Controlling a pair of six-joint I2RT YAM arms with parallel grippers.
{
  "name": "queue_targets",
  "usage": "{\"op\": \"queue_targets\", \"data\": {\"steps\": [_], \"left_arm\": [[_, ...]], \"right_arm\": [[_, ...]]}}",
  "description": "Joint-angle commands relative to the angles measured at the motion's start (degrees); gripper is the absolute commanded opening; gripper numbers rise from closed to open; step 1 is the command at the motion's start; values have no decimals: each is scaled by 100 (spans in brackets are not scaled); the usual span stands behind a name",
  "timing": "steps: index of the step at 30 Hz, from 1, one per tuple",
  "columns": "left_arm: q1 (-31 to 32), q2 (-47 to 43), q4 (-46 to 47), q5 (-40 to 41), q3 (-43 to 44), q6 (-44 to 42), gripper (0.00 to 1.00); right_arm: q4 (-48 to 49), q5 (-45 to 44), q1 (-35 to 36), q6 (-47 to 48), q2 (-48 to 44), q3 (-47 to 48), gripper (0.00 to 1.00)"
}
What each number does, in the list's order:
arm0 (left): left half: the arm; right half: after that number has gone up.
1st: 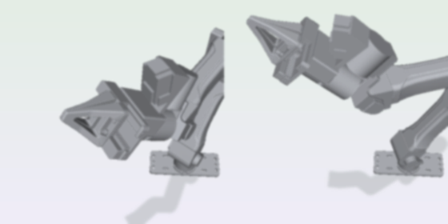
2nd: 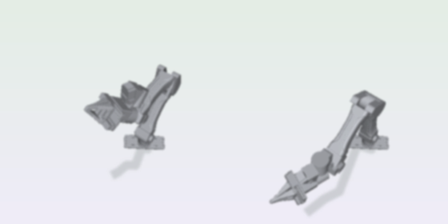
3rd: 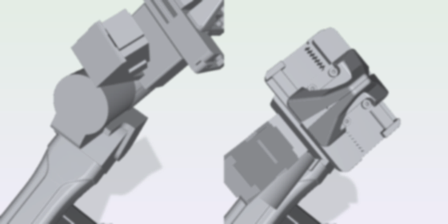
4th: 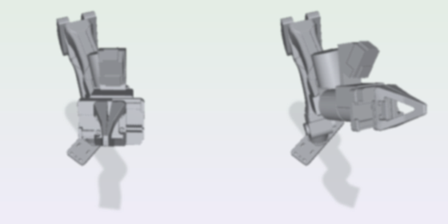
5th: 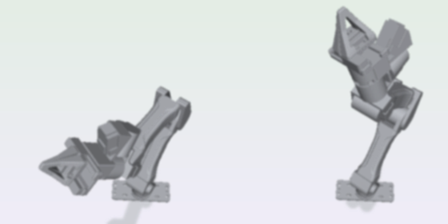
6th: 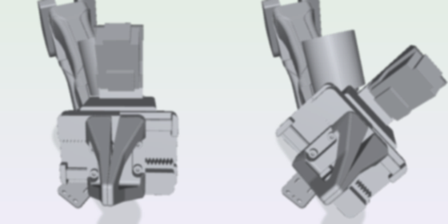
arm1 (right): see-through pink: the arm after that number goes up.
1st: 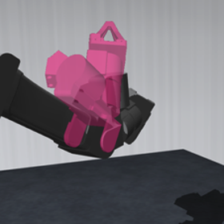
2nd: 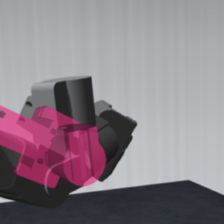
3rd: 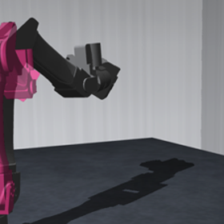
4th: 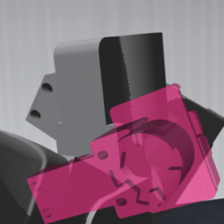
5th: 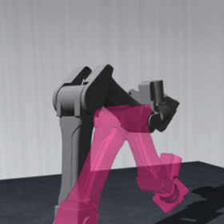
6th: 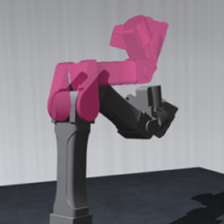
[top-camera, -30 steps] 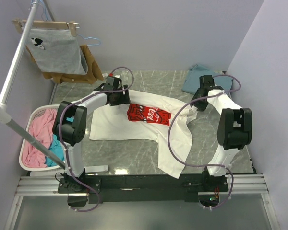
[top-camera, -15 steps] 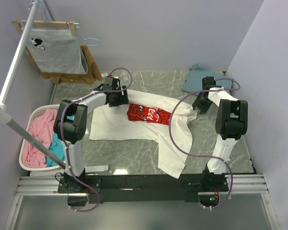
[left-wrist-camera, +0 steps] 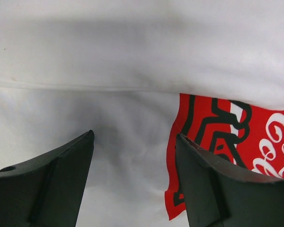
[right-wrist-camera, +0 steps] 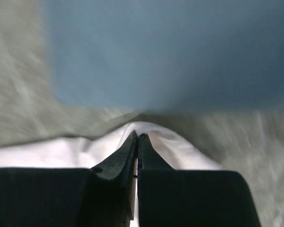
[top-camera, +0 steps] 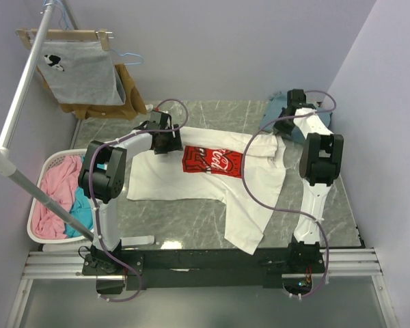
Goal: Fold and stack the t-shirts
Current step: Fold the flattened tshirt in 1/3 of the way, then grap the side of the flattened tshirt closest away from the robot with both arms
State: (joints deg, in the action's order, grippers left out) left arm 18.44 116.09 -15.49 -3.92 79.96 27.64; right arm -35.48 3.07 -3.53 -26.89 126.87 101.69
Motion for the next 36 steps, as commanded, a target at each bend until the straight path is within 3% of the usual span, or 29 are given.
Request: {"op": "queue_targets", "data": {"steps": [1,5,8,9,12,18,22,26,32,36], "left_arm": [[-68,63,-51,374,72,-101,75],[-138,-60,-7,681,-94,-48,75],[-226,-227,72,989,-287,22,76],[-253,-262,81,1042,-314,83,76],[-306,-482,107,1087,-420,136,76],[-306,-1299,2,1638,-762,303,77],[-306,-1975,-218,1693,-1271,426,78],[-306,-2808,-376,1597,-2332,716,78],[-279,-4092,-86,1122,-3977,1559,76],[-165,-4700,-489,1446,-4436,2130,75]], "right_arm": [[-353,343,-7,228,617,1658,0],[-643,431,-7,255,1199,3177,0],[-303,562,-7,272,1218,3069,1],[-179,720,-16,264,1087,2928,19],[67,521,-7,202,614,2296,43],[815,-104,36,185,-1169,178,55],[500,-96,168,211,-1945,-805,57],[463,-10,327,211,-2797,-2010,57],[490,439,327,150,-4326,-4040,57],[376,554,651,36,-5599,-4999,57]]}}
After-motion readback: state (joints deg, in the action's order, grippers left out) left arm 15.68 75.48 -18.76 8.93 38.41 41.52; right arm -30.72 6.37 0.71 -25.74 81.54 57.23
